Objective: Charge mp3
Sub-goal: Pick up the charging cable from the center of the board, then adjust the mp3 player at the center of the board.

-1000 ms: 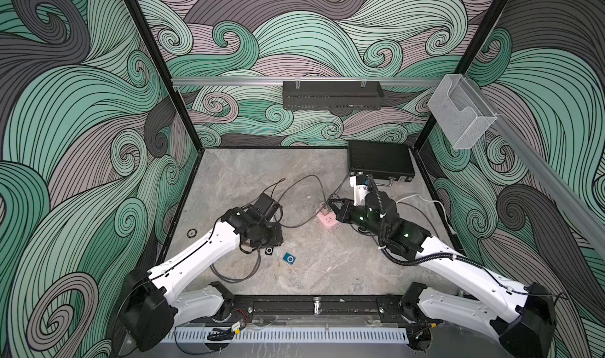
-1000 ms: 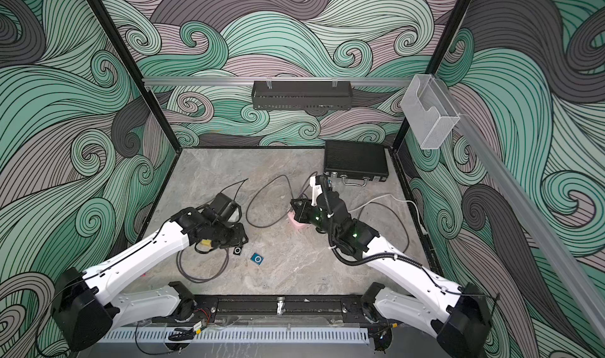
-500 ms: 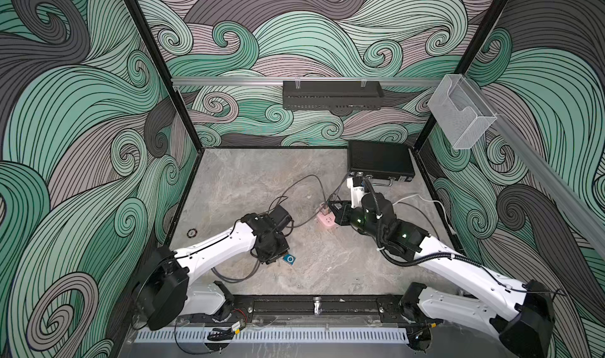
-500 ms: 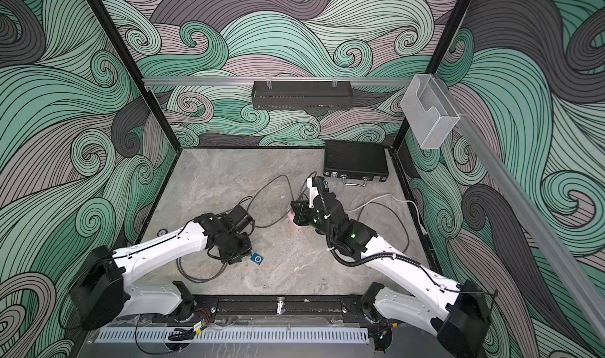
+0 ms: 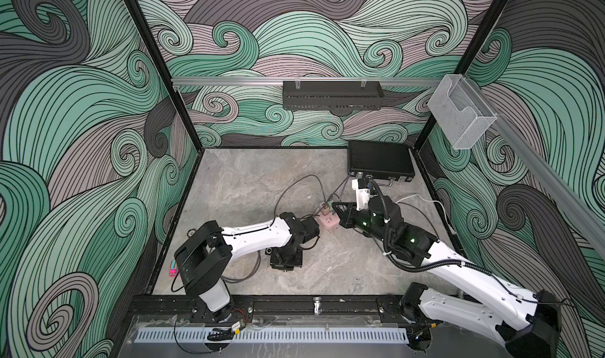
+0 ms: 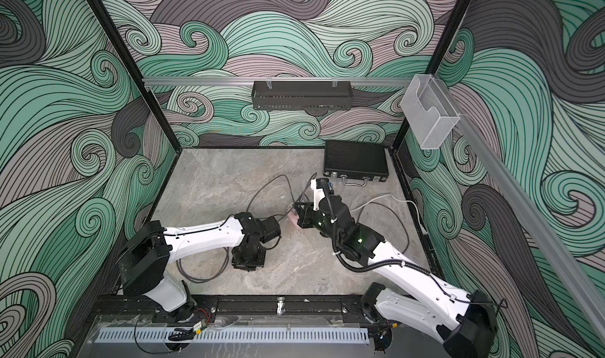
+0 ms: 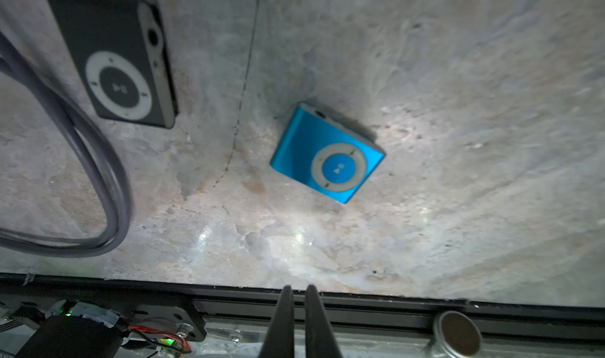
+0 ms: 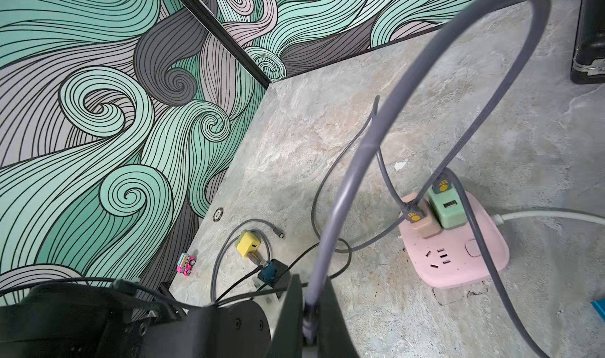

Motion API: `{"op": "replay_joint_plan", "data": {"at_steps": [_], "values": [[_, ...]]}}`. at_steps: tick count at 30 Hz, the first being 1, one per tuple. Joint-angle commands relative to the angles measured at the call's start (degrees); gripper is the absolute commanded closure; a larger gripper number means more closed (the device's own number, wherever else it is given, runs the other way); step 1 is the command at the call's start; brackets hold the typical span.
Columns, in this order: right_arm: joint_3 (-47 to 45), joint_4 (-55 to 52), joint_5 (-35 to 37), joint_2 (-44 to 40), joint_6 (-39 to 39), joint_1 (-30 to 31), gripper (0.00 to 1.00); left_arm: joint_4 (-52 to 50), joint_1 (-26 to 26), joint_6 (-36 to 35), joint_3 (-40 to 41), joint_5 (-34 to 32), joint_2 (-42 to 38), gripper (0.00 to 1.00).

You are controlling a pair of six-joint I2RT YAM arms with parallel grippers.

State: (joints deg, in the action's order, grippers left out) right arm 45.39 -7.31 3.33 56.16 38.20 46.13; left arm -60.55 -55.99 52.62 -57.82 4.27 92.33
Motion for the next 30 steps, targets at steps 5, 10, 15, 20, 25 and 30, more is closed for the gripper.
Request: {"op": "replay_joint_plan", "data": {"at_steps": [5,10,15,20,25,30], "values": [[-1.0,-0.99,2.24,-0.94,1.71,0.21,1.0,4.43,-0.97,-3.88,2.57,-1.19,-1.14,0.9],[-0.42,-2.35,3.42,-1.4,1.62,0.2,1.0,5.62,-1.05,-4.97,0.79,-0.5,2.65,0.9],[-1.0,-2.81,4.66,-2.95,1.62,0.26,1.0,6.72,-1.05,-5.92,-0.02,0.2,4.3,0.91],[-1.35,-3.49,5.75,-4.07,1.56,0.19,1.0,8.87,-1.04,-6.3,-1.97,1.35,7.56,0.91],[-1.93,-4.11,6.72,-5.4,1.46,0.18,1.0,7.81,-0.67,-5.18,-5.01,-2.44,9.88,0.9],[-2.24,-5.1,7.81,-7.18,1.2,0.1,1.0,7.26,0.77,-5.07,-7.47,-5.31,12.44,0.91]]}}
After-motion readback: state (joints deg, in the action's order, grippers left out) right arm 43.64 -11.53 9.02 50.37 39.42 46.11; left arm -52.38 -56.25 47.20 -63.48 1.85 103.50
